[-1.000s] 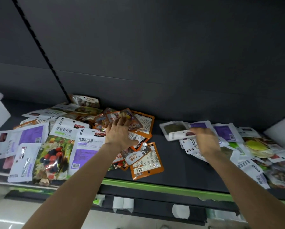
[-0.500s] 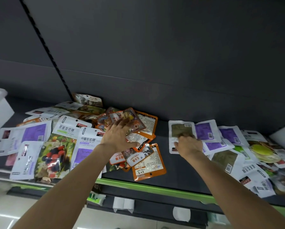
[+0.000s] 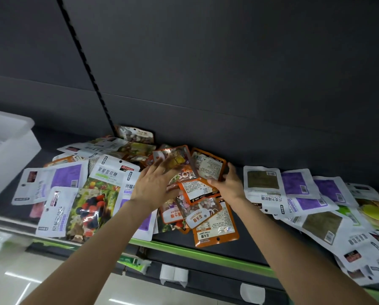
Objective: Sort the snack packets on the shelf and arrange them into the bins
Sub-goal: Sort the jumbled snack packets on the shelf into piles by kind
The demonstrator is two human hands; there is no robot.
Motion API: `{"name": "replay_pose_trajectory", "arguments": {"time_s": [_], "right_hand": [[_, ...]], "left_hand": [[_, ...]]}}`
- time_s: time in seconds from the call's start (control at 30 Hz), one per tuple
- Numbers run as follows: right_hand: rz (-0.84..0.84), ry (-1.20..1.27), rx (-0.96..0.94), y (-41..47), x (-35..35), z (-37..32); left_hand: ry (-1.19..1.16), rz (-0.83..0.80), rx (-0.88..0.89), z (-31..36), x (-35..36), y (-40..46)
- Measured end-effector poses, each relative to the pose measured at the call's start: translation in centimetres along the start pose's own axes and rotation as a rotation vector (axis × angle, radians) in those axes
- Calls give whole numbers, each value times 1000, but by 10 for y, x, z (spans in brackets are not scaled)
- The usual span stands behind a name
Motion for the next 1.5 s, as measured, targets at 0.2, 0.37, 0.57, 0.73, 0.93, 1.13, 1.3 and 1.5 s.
{"name": "replay_pose_trajectory", "arguments": {"time_s": [0.2, 0.37, 0.57, 0.73, 0.93, 1.13, 1.3, 1.5], "right_hand": [[-56, -151, 17, 4, 3, 3], [2, -426, -199, -3, -7, -17], [-333, -454, -150, -16, 28, 4], [-264, -721, -98, -4, 7, 14], [-74, -227, -120, -14, -6, -3], [-239, -298, -198, -30, 17, -18], [-426, -680, -75, -31, 40, 8], [-355, -696, -119, -22, 31, 8]], "left_hand": [[-15, 2, 229, 13, 8, -7], [-388, -107, 340, 49, 8, -7], [-162, 96, -90, -20, -1, 7], [-107, -78, 45, 4, 7, 9], [-304, -94, 211, 36, 2, 7], [-269, -53, -24, -21, 14, -1], [-344, -121, 24, -9, 17, 4], [-387, -90, 97, -1, 18, 0]]}}
Point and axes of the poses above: each hand's wrist, its own y-axis towards the middle knuckle, its own x-axis out of the palm, z = x × y, the point moved 7 cm from there along y, towards the middle knuckle, and after that the axes turned 11 degrees about y, right-handed, at the moved point
